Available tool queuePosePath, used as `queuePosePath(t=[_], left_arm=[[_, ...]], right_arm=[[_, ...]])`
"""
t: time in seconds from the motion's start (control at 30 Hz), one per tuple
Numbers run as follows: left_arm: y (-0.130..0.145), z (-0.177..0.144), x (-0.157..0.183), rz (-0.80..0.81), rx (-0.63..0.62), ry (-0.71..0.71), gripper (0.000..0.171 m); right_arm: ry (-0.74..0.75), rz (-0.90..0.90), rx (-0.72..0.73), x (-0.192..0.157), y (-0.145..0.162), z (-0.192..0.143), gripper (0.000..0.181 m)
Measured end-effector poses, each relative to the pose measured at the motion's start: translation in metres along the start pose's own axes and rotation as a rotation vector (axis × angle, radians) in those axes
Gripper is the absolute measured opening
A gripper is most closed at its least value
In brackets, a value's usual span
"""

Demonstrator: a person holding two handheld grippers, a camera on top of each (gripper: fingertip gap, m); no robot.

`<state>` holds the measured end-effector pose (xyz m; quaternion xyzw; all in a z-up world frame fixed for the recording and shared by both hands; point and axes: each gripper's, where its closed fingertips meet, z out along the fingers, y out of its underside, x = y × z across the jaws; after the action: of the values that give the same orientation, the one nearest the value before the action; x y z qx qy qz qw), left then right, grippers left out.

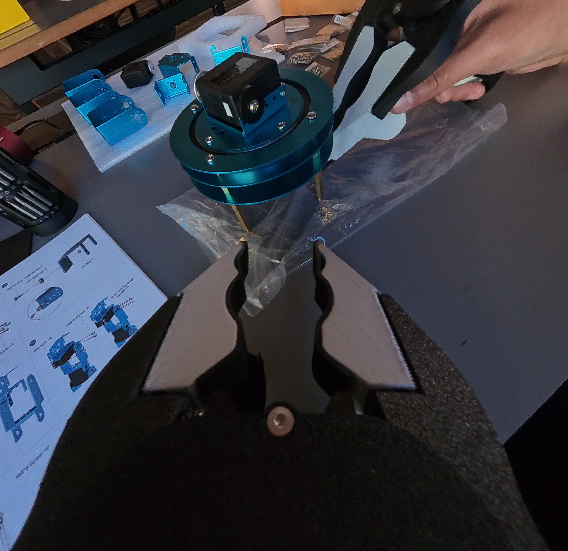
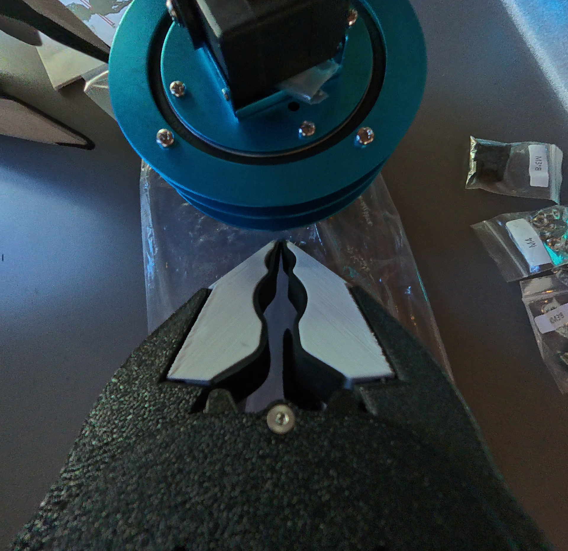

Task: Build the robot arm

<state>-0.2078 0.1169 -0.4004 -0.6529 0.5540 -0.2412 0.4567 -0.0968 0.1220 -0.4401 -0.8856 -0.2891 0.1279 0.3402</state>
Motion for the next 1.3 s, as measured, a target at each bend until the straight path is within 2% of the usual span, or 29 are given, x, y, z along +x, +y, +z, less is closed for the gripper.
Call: queuePosePath(t=[0.17,0.27,0.37,0.5,0.63,0.73,0.97,1.3], left_arm=[[-0.007,0.005,0.004,0.02,0.018,-0.012,0.041],[-0.023,0.004,0.02,0.02,0.095,0.041,0.039],[-0.043,-0.001,0.044,0.024,0.203,0.143,0.029],[-0.068,-0.007,0.053,0.079,0.359,0.121,0.013],[-0.077,-0.002,0.059,0.124,0.403,0.1,0.012],[-0.081,0.002,0.069,0.124,0.41,0.152,0.014],[-0.092,-0.008,0.059,0.072,0.498,0.125,0.013],[-0.101,-0.028,0.07,-0.007,0.608,0.275,0.012]], right_arm=[[-0.054,0.04,0.085,-0.01,-0.006,-0.022,0.0],[-0.21,0.023,0.276,-0.038,-0.027,-0.05,0.0],[-0.372,-0.032,0.508,-0.067,-0.053,-0.083,0.0],[-0.45,-0.037,0.633,-0.083,-0.07,-0.101,0.0],[-0.468,-0.036,0.65,-0.089,-0.073,-0.101,0.0],[-0.501,-0.045,0.636,-0.098,-0.073,-0.1,0.0],[-0.48,-0.095,0.622,-0.105,-0.074,-0.103,0.0],[-0.522,-0.094,0.647,-0.115,-0.077,-0.105,0.0]])
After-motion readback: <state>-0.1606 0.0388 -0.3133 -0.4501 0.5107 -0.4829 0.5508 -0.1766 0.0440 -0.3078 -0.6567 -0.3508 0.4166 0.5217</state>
